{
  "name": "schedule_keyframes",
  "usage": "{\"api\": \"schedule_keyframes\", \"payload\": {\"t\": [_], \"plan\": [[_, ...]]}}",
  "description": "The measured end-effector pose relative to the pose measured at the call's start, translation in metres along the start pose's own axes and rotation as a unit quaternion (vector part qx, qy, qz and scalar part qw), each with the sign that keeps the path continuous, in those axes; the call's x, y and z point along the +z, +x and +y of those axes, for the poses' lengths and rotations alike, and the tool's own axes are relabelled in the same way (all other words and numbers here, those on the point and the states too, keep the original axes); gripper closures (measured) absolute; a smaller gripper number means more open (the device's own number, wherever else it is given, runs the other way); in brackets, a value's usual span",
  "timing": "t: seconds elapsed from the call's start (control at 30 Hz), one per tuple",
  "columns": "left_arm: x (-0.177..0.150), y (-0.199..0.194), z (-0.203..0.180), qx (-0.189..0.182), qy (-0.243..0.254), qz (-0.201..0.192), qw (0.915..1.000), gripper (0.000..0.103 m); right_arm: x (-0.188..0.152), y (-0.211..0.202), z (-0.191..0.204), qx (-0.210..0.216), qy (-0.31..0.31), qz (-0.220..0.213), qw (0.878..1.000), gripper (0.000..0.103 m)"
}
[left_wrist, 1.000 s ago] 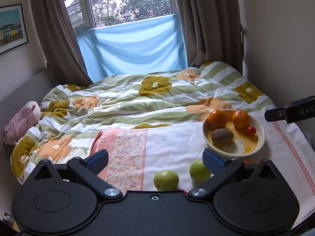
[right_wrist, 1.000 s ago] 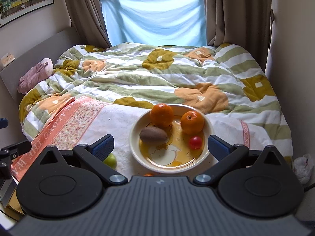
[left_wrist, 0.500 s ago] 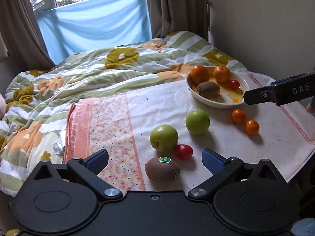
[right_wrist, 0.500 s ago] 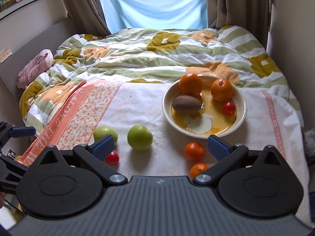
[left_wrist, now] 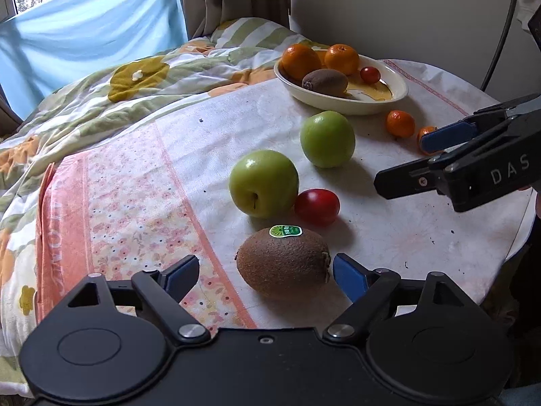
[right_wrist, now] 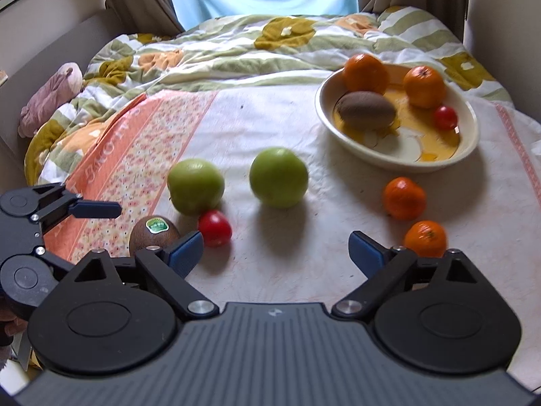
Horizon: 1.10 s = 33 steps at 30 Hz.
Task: Organize fruits
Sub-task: 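Move both grippers back toward the green apples and kiwi, then grasp the brown kiwi with the left gripper while the right gripper grasps the red tomato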
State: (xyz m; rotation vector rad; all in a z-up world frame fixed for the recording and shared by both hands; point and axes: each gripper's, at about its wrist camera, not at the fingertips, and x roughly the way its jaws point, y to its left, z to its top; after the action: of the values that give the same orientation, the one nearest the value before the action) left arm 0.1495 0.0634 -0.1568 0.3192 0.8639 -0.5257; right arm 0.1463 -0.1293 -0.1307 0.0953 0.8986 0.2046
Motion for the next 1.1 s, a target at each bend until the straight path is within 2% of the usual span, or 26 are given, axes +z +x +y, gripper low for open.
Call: {"api": "schedule_keyframes", "payload": {"t": [0.1,0.17,0.23,0.4,0.47,0.63,1.1], "plan": [[0.001,0.007,0.003,-0.017,0.004,0.0,0.9999,0.016,-0.001,0.01,0.005,0.006,-0.004,0.005,1.0,0.0],[0.001,0.012,0.003,-0.027,0.008,0.003,0.9996,0.022,0.0,0.014,0.007,0.009,-0.006,0.008,1.0,0.004],[0.001,0.017,0.003,-0.043,0.005,0.01,0.999,0.033,0.001,0.018,0.009,0.014,-0.006,0.011,1.0,0.007],[0.001,0.018,0.003,-0.045,-0.008,0.009,0.9989,0.034,0.003,0.023,0.011,0.019,-0.004,0.016,1.0,0.011],[-0.001,0.016,0.004,-0.044,-0.012,0.008,0.9989,0.034,0.003,0.025,0.012,0.021,-0.005,0.02,1.0,0.018],[-0.005,0.011,0.01,-0.034,-0.029,0.012,0.9989,0.034,0.003,0.029,0.015,0.027,-0.006,0.027,0.999,0.021],[-0.03,-0.017,0.031,0.009,-0.077,0.018,0.9968,0.034,0.007,0.045,0.034,0.035,-0.026,0.045,0.998,0.033]]}}
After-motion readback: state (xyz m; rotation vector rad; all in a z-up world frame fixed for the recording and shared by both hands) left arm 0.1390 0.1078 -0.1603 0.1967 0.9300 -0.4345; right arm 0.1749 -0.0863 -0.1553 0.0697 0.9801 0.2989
